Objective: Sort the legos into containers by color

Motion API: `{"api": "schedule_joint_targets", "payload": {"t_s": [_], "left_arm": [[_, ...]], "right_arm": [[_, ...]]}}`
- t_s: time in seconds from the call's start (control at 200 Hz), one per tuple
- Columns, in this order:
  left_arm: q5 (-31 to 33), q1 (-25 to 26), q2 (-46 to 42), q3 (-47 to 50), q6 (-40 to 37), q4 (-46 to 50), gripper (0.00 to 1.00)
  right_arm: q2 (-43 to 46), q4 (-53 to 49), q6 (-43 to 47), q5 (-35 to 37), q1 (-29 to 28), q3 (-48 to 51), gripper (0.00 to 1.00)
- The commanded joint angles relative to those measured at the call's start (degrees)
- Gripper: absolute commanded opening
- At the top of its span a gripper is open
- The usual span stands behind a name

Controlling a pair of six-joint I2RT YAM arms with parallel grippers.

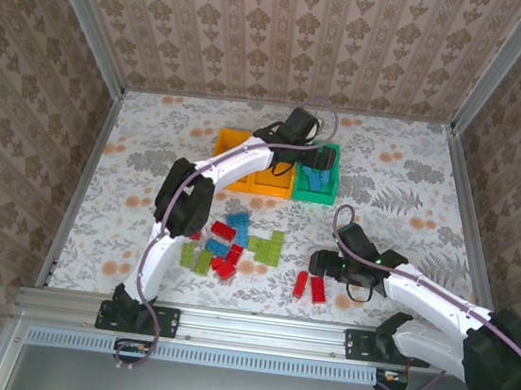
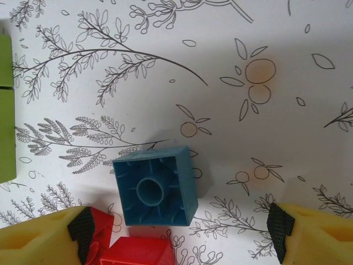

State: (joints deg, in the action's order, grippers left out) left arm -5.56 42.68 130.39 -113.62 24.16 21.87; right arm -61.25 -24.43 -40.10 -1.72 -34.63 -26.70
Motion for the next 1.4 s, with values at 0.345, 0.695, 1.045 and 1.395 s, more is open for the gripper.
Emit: {"api": "schedule_joint_targets", "payload": {"t_s": [0.345, 0.695, 1.045, 1.395], "left_arm": [[6.28, -0.41, -30.72, 31.86, -3.18, -9.22, 1.00], [8.43, -0.91, -40.98, 48.41, 0.27, -11.50, 1.00], [11.47, -1.89, -49.17, 59.10, 3.81, -12.51, 1.00], [14.01, -2.01, -56.38, 65.90, 4.54, -9.94, 1.00]], "right_arm": [[-6.03, -1.03, 2.38, 1.76, -1.70, -6.28, 0.83], [-13.31, -2.46, 3.39, 4.70, -3.07, -9.06, 0.69], [-14.18, -3.75, 5.51, 7.75, -3.07, -12.24, 0.33], [-16.04, -6.03, 11.78, 9.63, 2.28, -24.56, 0.30]]}}
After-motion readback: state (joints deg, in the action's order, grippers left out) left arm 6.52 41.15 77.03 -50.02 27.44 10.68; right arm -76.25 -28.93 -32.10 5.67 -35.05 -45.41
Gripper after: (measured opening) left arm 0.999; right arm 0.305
